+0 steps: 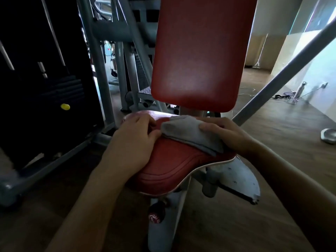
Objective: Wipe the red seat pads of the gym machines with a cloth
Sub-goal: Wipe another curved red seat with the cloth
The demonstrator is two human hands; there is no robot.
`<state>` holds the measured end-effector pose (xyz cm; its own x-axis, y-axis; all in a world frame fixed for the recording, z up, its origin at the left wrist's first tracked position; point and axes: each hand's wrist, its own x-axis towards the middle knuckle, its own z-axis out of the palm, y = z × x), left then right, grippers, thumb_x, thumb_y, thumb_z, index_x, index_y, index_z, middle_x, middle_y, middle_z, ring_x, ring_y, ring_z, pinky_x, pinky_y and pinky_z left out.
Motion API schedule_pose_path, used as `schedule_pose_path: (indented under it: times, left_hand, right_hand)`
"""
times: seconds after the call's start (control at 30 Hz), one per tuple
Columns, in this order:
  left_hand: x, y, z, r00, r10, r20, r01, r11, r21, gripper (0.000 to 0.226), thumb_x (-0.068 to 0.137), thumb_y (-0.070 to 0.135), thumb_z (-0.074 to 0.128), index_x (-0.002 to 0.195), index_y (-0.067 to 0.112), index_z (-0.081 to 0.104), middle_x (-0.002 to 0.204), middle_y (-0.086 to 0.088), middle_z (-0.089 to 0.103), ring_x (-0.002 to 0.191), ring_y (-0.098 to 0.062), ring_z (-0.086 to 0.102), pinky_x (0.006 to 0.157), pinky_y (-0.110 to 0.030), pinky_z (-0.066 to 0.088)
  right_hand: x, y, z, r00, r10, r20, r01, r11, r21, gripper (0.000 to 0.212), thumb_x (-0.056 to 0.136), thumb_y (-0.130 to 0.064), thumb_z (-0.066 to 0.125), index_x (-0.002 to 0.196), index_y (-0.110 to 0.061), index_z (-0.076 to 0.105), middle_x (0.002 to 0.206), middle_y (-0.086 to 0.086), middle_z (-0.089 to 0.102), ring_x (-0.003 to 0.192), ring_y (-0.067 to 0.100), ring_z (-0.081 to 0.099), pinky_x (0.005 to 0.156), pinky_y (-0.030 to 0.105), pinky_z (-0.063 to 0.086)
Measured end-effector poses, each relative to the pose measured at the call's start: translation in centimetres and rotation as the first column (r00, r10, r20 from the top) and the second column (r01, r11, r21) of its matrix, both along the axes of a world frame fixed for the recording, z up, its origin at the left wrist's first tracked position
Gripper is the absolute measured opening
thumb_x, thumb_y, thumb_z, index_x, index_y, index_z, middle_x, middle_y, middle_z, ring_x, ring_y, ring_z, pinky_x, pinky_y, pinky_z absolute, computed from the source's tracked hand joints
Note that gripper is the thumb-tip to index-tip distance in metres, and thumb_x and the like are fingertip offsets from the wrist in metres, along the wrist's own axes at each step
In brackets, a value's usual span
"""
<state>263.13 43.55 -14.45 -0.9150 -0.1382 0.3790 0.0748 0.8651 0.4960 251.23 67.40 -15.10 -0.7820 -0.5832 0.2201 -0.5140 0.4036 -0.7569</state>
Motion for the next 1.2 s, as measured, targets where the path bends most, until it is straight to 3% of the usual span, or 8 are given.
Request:
schedule_pose_path:
  times: [0.23,0.4,0.57,0.63,0.73,0.87,1.03,1.2]
  left_hand:
    - [0.6,0.1,0.1,0.999,0.019,-0.032,-0.017,0.998,0.059,0.03,0.102,0.038,0.051,0.126,0.022,0.055,0.122,-0.002,0.066,0.111,-0.024,0.06,0.096,-0.045,0.048]
    - [1.0,0.6,0.6,0.997,-0.054,-0.063,0.063,0.988,0.138,0.042,0.102,0.042,0.05,0.14,0.024,0.047,0.138,-0.003,0.054,0.124,-0.024,0.053,0.103,-0.045,0.044]
    - [1.7,0.3,0.9,0.967,-0.177,-0.184,0.21,0.961,0.182,0.038,0.103,0.042,0.045,0.137,0.029,0.056,0.132,0.012,0.049,0.129,-0.013,0.048,0.11,-0.04,0.04]
    - [1.8,-0.1,0.9,0.972,-0.181,-0.15,0.213,0.948,0.237,0.047,0.099,0.057,0.038,0.137,0.036,0.058,0.138,0.014,0.054,0.134,-0.01,0.047,0.114,-0.043,0.038]
    - [1.7,-0.1,1.5,0.984,-0.153,-0.092,0.17,0.961,0.218,0.06,0.09,0.073,0.032,0.125,0.039,0.065,0.134,0.016,0.061,0.13,-0.008,0.052,0.115,-0.052,0.035]
    - [1.6,1.0,3.6,0.99,0.011,0.141,0.0,0.997,-0.071,0.073,0.074,0.09,0.037,0.124,0.043,0.061,0.144,0.013,0.052,0.14,-0.016,0.039,0.123,-0.057,0.009]
    - [1.9,1.1,6.1,0.928,-0.02,0.373,0.086,0.983,-0.162,0.05,0.091,0.06,0.06,0.139,0.05,0.051,0.144,0.005,0.03,0.133,-0.021,0.022,0.115,-0.041,0.016]
    - [2.0,-1.8,8.7,0.814,-0.253,0.522,0.204,0.967,0.152,0.043,0.1,0.017,0.061,0.134,0.043,0.06,0.131,0.024,0.049,0.125,-0.005,0.048,0.104,-0.021,0.044]
  right_hand:
    - [2.8,-1.0,0.1,0.984,-0.179,-0.007,0.179,0.983,0.047,0.055,0.077,-0.081,0.046,0.126,-0.058,0.06,0.124,-0.019,0.068,0.121,0.008,0.059,0.114,0.051,0.037]
    - [6.2,-2.2,1.4,0.965,-0.26,-0.036,0.261,0.964,0.051,0.04,0.096,-0.057,0.056,0.128,-0.035,0.061,0.11,-0.017,0.063,0.099,-0.005,0.058,0.082,0.002,0.041]
    - [8.2,-4.5,1.6,0.983,-0.172,-0.065,0.179,0.977,0.115,0.056,0.094,-0.067,0.04,0.132,-0.03,0.06,0.126,-0.001,0.068,0.117,0.02,0.063,0.103,0.043,0.048]
    - [7.7,-5.1,2.1,0.992,-0.066,0.105,0.07,0.997,-0.035,0.051,0.094,-0.067,0.04,0.118,-0.034,0.071,0.117,-0.006,0.073,0.114,0.014,0.066,0.106,0.043,0.047]
    - [5.1,-4.8,1.9,0.968,-0.157,0.195,0.199,0.955,-0.219,0.052,0.098,-0.058,0.041,0.097,-0.025,0.08,0.1,-0.005,0.078,0.101,0.013,0.071,0.104,0.039,0.047]
    - [3.9,-4.3,-0.3,0.891,-0.415,-0.183,0.42,0.907,-0.016,0.035,0.106,-0.033,0.041,0.099,-0.016,0.071,0.101,0.001,0.071,0.095,0.02,0.064,0.087,0.036,0.045]
    - [3.8,-4.3,-0.9,0.884,-0.396,-0.248,0.399,0.916,-0.038,0.028,0.101,-0.034,0.048,0.107,-0.021,0.072,0.108,0.0,0.07,0.102,0.019,0.061,0.088,0.036,0.044]
    - [3.6,-4.0,-1.0,0.886,-0.337,-0.319,0.352,0.936,-0.011,0.024,0.099,-0.038,0.052,0.109,-0.028,0.072,0.112,-0.004,0.07,0.106,0.017,0.059,0.095,0.04,0.045]
